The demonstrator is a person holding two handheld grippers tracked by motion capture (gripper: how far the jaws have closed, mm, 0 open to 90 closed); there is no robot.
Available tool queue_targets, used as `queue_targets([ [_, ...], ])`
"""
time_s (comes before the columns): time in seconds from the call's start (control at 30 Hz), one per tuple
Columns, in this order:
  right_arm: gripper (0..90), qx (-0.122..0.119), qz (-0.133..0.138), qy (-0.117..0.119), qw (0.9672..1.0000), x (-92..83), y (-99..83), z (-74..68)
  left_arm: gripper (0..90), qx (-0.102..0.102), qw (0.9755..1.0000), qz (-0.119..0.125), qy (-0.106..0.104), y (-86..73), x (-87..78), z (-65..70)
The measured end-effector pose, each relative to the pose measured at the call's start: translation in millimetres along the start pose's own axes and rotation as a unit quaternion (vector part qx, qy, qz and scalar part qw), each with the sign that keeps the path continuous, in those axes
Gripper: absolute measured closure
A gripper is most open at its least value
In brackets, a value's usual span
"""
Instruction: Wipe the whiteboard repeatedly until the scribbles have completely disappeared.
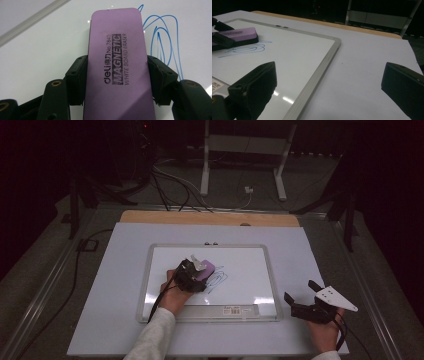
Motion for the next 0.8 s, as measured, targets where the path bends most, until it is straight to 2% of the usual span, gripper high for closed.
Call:
queue_targets([
  [0.07, 0.4, 0.001, 0.001, 0.000, 1.0000, -0.5, 0.1, 0.3, 41.2, -0.009, 0.9998, -0.002, 0.017, 0.3, 1.2, -8.1],
  [0.17, 0.4, 0.002, 0.001, 0.000, 1.0000, -0.6, 0.1, 0.9, 41.3, -0.036, 0.9983, -0.008, 0.045, 0.2, 3.3, -25.3],
  [0.23, 0.4, 0.001, 0.002, 0.000, 1.0000, -0.6, 0.1, 0.9, 41.2, -0.050, 0.9974, -0.011, 0.050, -0.4, 4.0, -31.9],
  [0.27, 0.4, 0.001, 0.002, 0.000, 1.0000, -0.6, 0.1, 0.8, 41.2, -0.057, 0.9973, -0.011, 0.045, -0.6, 4.2, -32.9],
  [0.3, 0.4, 0.002, 0.001, 0.000, 1.0000, -0.5, 0.0, 0.8, 41.3, -0.057, 0.9972, -0.010, 0.047, -0.7, 4.1, -32.5],
  [0.33, 0.4, 0.002, 0.001, 0.000, 1.0000, -0.3, -0.1, 0.8, 41.3, -0.050, 0.9972, -0.012, 0.054, -0.5, 3.5, -30.9],
  [0.37, 0.4, 0.001, 0.000, 0.000, 1.0000, -0.2, -0.1, 0.7, 41.2, -0.047, 0.9974, -0.013, 0.053, -0.4, 3.2, -29.0],
  [0.47, 0.4, 0.000, 0.000, 0.001, 1.0000, 0.4, 0.0, 0.2, 41.3, -0.020, 0.9992, -0.009, 0.034, 0.7, 1.4, -13.3],
  [0.6, 0.4, -0.001, -0.001, 0.001, 1.0000, 0.8, 0.1, -0.9, 41.2, 0.014, 0.9999, -0.002, 0.003, 2.0, -0.9, 10.8],
  [0.67, 0.4, 0.000, -0.001, 0.002, 1.0000, 0.9, 0.0, -1.1, 41.2, 0.023, 0.9995, 0.002, -0.023, 2.8, -1.7, 23.2],
  [0.73, 0.4, 0.000, -0.002, 0.001, 1.0000, 1.1, -0.1, -1.0, 41.2, 0.040, 0.9991, 0.000, -0.015, 3.6, -2.8, 28.7],
  [0.8, 0.4, 0.000, -0.002, 0.002, 1.0000, 1.0, -0.1, -1.0, 41.3, 0.038, 0.9991, -0.004, -0.018, 4.3, -2.5, 27.7],
])
Point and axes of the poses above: each handheld gripper's, and its own axes: x roughly forward along the jaws, y roughly out of its top, z roughly to its right, the point moved 6 cm from there along x, roughly forward along the jaws, and after that the axes turned 11 degrees about -z, right-handed, at the moved point
